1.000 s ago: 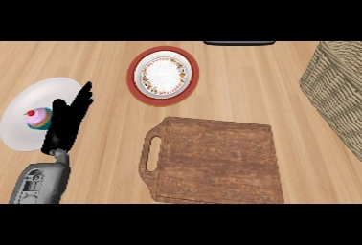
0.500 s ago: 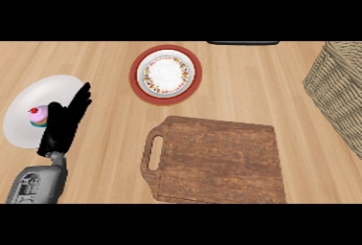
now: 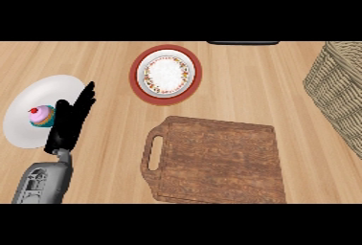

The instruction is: Pick the tomato from the cutting board and place it in the basket

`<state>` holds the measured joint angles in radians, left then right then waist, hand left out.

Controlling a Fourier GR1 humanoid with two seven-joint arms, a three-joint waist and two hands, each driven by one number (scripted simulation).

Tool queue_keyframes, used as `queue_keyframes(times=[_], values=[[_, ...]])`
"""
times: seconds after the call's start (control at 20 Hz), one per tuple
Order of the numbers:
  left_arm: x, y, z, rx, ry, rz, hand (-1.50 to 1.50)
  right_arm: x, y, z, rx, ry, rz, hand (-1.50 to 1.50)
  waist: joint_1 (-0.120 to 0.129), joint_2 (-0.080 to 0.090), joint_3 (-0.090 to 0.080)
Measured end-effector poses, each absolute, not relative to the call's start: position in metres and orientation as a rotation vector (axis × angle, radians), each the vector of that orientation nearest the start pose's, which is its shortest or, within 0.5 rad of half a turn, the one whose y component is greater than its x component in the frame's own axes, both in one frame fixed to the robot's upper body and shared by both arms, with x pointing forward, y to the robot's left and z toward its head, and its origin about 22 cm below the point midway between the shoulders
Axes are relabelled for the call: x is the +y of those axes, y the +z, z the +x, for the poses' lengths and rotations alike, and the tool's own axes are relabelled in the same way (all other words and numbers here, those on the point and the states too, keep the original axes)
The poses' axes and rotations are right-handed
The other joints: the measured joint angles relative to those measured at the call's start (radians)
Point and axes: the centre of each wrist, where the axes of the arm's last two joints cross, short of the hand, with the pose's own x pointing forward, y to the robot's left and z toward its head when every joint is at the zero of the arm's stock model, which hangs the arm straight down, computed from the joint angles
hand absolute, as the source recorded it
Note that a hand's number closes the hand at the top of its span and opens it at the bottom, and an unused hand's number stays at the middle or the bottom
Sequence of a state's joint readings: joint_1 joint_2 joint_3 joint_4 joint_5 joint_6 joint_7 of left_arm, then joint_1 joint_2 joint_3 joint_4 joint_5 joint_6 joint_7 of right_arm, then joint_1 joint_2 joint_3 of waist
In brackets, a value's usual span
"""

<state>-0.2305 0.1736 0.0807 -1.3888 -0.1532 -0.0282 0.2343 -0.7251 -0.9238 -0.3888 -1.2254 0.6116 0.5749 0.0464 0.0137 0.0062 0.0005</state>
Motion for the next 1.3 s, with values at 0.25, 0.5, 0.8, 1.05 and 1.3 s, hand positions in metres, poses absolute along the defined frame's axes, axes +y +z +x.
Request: queue_keyframes(times=[0.25, 0.5, 0.8, 1.05, 1.3], values=[[0.277, 0.025, 0.297, -1.362, -0.22, 0.262, 0.0, -0.461, 0.3, 0.324, -1.351, 0.869, -1.111, 1.5, -0.001, -0.001, 0.0], [0.281, 0.03, 0.299, -1.364, -0.223, 0.258, 0.0, -0.472, 0.265, 0.34, -1.326, 0.869, -1.056, 1.5, 0.002, -0.002, 0.0], [0.273, 0.025, 0.297, -1.362, -0.223, 0.257, 0.0, -0.485, 0.232, 0.349, -1.312, 0.735, -0.915, -1.5, 0.002, -0.002, 0.0], [0.275, 0.028, 0.296, -1.365, -0.216, 0.253, 0.0, -0.501, 0.216, 0.346, -1.385, 0.642, -0.869, -1.5, 0.001, -0.002, 0.0], [0.276, 0.026, 0.292, -1.361, -0.22, 0.256, 0.0, -0.507, 0.211, 0.345, -1.498, 0.473, -0.878, -1.5, 0.0, -0.002, 0.0]])
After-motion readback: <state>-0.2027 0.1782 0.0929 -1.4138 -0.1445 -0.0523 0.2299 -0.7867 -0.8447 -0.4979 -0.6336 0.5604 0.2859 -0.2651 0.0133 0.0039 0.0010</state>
